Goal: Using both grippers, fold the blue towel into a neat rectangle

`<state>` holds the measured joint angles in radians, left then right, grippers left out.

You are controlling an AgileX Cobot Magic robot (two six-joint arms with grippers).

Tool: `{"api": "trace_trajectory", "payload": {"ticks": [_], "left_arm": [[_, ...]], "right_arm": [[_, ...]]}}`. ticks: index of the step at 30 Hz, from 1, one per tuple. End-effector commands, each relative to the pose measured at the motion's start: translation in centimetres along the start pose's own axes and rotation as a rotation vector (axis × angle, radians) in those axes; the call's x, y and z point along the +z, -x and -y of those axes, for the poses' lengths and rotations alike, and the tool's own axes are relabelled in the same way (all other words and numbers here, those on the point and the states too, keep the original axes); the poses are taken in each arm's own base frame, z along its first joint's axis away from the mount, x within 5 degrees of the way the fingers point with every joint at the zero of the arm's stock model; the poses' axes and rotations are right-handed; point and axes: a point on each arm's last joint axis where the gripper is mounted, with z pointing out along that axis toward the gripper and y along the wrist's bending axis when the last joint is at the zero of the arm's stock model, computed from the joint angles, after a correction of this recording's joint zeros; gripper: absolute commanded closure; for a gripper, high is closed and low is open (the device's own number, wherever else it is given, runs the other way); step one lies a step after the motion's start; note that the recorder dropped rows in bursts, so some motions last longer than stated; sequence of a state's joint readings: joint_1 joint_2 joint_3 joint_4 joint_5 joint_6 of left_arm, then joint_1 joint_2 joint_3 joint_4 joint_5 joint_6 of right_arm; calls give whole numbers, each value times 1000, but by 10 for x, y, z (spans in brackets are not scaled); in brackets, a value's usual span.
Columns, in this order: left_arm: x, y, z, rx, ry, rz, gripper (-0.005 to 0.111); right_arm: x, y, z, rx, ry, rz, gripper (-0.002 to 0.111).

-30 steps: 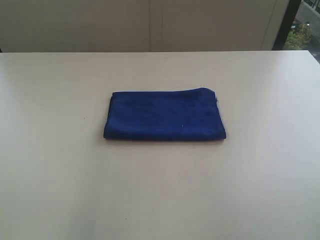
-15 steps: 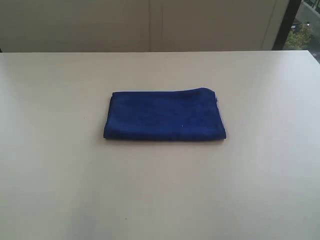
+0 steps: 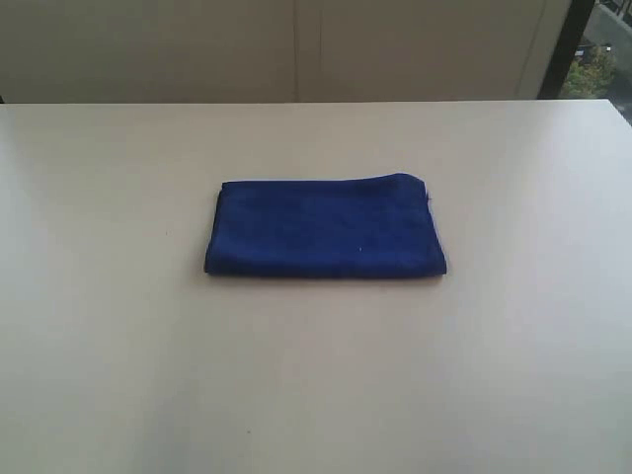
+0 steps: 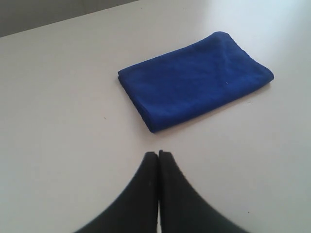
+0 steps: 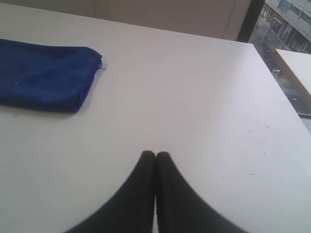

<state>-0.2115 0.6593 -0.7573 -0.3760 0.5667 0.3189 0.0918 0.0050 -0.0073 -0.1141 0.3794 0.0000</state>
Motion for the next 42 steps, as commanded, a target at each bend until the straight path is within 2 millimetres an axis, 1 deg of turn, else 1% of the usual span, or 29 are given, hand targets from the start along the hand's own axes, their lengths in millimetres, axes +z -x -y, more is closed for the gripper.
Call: {"api": "trace_trajectory", "payload": {"ticks": [1,12,15,18,23,24,25,26,27,28,29,30,33,37,42], "left_arm": [[-1,-1,1,-15,-7,4,107],[-3,-1,1,10,2,15,107],[-5,-7,1,43,22,34,107],[-10,-23,0,33,63,36,107],[-12,-61,-3,-9,162,35,107],[-12,-76,-3,-17,207,47,107],[-12,-82,-3,-20,227,63,107],[-11,-96,-3,-26,264,98,107],[-10,-102,-3,-27,278,111,107],[-7,-116,-2,-29,297,124,107],[-5,-122,-2,-28,304,134,107],[-2,-135,-1,-17,315,143,107],[6,-161,2,31,323,146,107],[19,-180,-1,57,313,78,107],[26,-189,-4,48,328,74,107]], "right_arm": [[0,0,0,3,-4,16,108],[0,0,0,3,-4,18,108],[0,0,0,3,-4,18,108],[0,0,0,3,-4,18,108],[0,0,0,3,-4,18,108],[0,0,0,3,-4,18,108],[0,0,0,3,-4,18,108],[0,0,0,3,-4,18,108],[0,0,0,3,-4,18,108],[0,0,0,3,-4,18,108],[0,0,0,3,-4,18,108],[0,0,0,3,-4,18,108],[0,0,0,3,-4,18,108],[0,0,0,3,-4,18,108],[0,0,0,3,-4,18,108]]}}
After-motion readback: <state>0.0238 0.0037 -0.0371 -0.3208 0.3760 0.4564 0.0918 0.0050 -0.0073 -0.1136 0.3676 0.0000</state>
